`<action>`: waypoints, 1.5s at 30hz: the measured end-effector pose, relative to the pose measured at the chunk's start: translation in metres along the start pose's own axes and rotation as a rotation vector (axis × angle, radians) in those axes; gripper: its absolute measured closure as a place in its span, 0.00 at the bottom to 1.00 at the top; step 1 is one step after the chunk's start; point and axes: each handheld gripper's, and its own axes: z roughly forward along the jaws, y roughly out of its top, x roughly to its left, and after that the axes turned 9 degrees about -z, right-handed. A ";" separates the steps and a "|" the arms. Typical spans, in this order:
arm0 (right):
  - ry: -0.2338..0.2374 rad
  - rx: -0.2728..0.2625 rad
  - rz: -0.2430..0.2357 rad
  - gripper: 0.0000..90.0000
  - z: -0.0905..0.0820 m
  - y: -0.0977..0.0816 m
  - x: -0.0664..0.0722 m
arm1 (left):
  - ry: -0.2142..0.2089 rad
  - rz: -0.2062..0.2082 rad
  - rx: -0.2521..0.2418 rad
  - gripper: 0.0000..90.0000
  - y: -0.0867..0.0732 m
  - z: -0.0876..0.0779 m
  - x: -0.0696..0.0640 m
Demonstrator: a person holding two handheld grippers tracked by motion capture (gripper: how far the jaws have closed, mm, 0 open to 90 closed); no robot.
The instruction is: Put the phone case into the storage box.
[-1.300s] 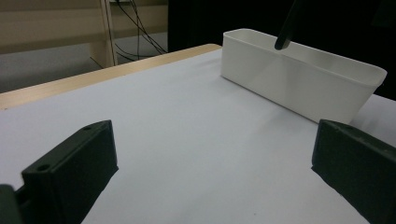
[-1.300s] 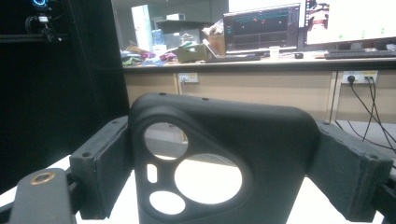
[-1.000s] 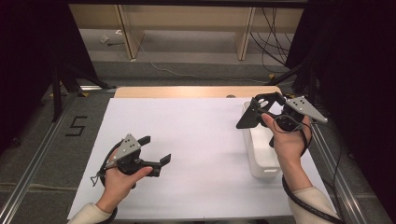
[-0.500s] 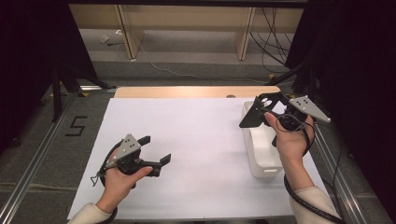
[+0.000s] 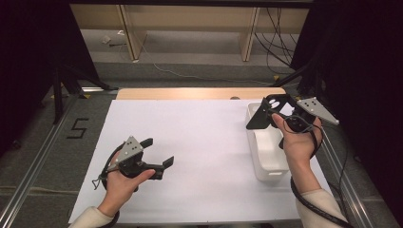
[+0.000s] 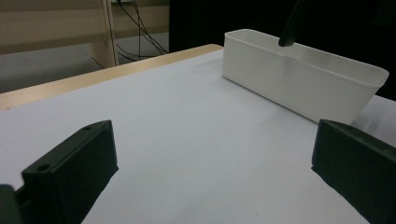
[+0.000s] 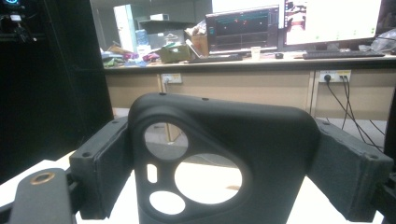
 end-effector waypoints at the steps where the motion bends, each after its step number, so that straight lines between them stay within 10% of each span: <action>1: -0.002 0.003 0.001 0.17 0.000 0.000 0.000 | 0.000 0.002 0.000 0.00 0.000 0.000 0.000; 45: -0.065 0.022 -0.019 0.17 0.000 -0.006 -0.016 | -0.002 0.002 -0.001 0.00 0.000 0.000 0.000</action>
